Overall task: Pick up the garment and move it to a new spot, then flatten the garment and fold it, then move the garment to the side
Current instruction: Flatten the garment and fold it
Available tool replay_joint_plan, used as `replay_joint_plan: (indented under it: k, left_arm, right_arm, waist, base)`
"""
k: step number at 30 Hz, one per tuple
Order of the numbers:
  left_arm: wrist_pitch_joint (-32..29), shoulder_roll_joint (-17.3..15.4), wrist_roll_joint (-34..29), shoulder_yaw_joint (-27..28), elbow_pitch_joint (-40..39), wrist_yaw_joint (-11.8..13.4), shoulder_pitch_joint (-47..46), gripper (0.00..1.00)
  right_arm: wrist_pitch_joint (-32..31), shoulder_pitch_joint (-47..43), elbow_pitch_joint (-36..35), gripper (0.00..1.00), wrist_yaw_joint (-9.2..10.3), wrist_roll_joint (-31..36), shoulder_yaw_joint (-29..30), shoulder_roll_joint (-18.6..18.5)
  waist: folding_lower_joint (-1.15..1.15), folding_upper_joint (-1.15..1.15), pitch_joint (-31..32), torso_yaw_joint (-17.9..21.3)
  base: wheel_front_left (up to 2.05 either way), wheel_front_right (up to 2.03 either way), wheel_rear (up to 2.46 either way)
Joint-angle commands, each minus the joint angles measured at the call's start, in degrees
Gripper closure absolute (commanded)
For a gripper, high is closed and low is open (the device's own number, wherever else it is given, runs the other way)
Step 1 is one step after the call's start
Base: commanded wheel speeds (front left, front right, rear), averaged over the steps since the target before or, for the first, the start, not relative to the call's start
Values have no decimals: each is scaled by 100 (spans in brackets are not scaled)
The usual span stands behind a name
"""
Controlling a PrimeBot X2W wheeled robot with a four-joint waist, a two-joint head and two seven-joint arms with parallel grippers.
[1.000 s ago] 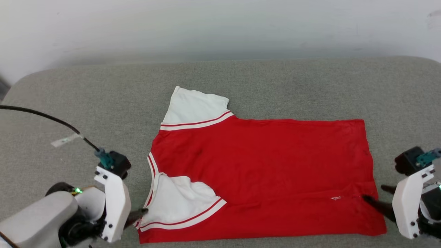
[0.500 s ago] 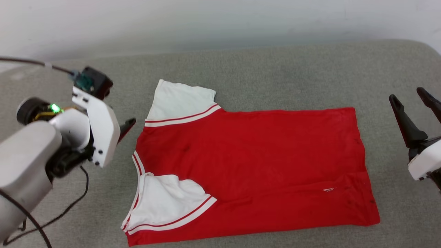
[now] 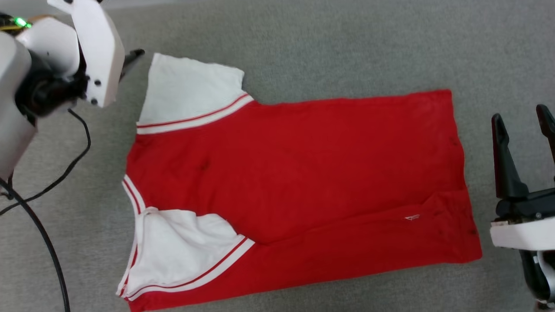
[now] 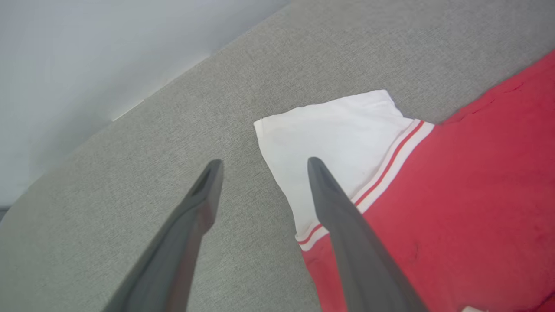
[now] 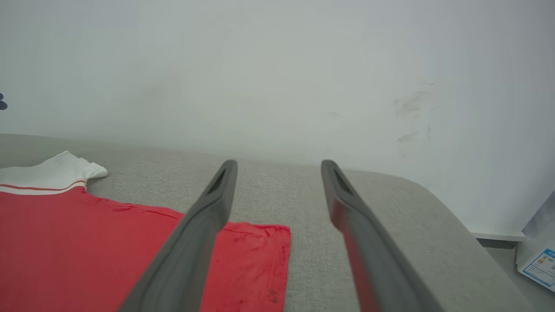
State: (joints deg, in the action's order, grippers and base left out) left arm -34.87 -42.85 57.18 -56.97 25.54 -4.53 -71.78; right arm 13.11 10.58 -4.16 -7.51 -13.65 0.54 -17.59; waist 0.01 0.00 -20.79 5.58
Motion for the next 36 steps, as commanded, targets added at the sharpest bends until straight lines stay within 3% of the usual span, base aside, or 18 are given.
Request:
replay_joint_plan:
  k: [1,11,24,25,26,31,36]
  left_arm:
    - [-246,56,67,-28,97,-55,-187,0]
    - [-1729,316,378,-96,703,-149,-1276,0]
    - [-2270,246,332,-416,1111,-218,-1308,0]
    - [-2260,251,347,-438,1107,-235,-1267,64]
    - [-2244,261,361,-451,1105,-247,-1235,100]
    - [-1977,271,358,-468,1055,-273,-1235,100]
    - [-1635,313,398,-515,865,-282,-1163,100]
  right_arm:
    - [63,-67,-125,0,4,127,28,125]
    - [197,150,-367,0,4,543,-282,401]
    - [209,465,-427,0,4,655,-347,438]
    - [210,478,-414,0,3,662,-344,433]
    - [210,508,-419,0,3,679,-345,411]
    - [210,725,-359,0,4,767,-255,176]
    - [-140,1208,-89,0,4,650,-328,-463]
  waist:
    - [-1,0,-387,132]
    - [-1,0,-1235,414]
    - [-1,0,-1565,602]
    - [-1,0,-1553,587]
    - [-1,0,-1536,574]
    - [-1,0,-1300,502]
    - [-1,0,-921,354]
  base:
    - [0,0,0]
    - [0,0,0]
    - [0,0,0]
    - [0,0,0]
    - [0,0,0]
    - [0,0,0]
    - [0,0,0]
